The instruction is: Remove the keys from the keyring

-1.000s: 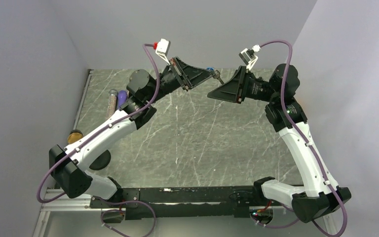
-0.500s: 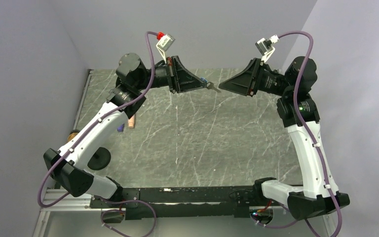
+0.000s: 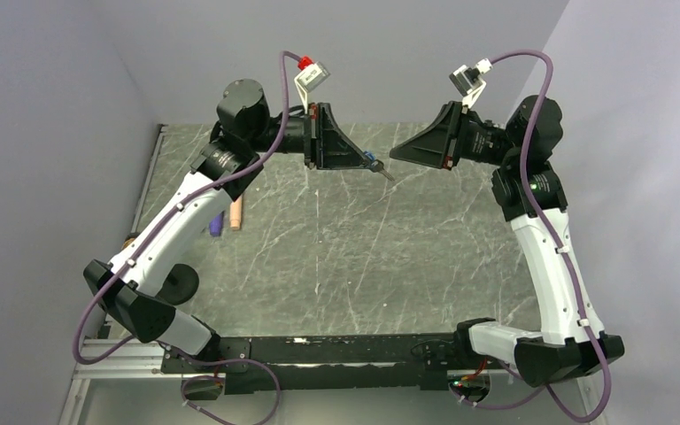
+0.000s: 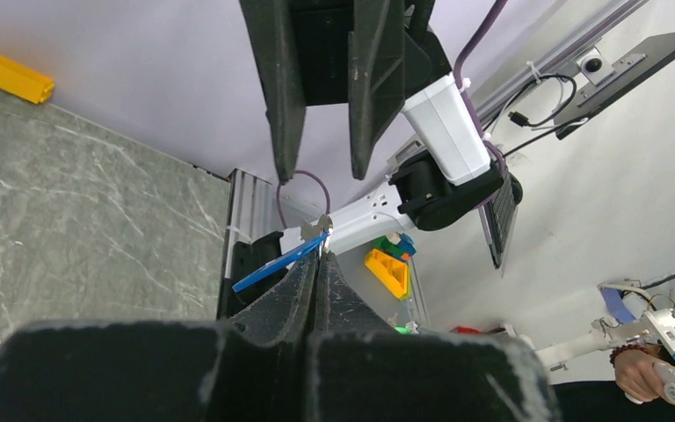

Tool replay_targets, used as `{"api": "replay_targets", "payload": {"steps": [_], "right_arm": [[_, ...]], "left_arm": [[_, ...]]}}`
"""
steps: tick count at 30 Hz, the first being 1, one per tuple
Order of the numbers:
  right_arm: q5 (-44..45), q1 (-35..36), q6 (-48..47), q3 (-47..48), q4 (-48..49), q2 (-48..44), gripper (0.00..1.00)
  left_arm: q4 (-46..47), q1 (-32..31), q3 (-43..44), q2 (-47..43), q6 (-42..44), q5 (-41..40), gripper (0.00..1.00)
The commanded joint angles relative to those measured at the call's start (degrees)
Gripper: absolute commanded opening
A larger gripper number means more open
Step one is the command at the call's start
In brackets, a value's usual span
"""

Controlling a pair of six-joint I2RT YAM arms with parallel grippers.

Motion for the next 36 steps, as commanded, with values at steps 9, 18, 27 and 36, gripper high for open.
{"api": "replay_targets", "payload": {"steps": [9,18,27,36], "right_arm": [[5.3,6.1,2.4,-5.0,4.6,-4.7,0.23],[7.5,8.4,1.8,-6.8,4.2,-5.5,0.16],[8.5,8.4,-2.1,-5.0,0.1,-6.0,0.57],[20.9,8.4,-13.9,0.4,-21.5,-4.6,0.61]], "left_arm": [[12.1,0.2,-1.0,0.5,-6.2,-2.4,0.0],[19.8,0.2,-4.0,-0.1,-11.3,-5.9,0.0],[22.3,0.2,-5.4,-0.4,-13.4,-6.1,0.0],[4.5,0.2,-6.6,-3.4,-1.5,-9.8,0.0]]}}
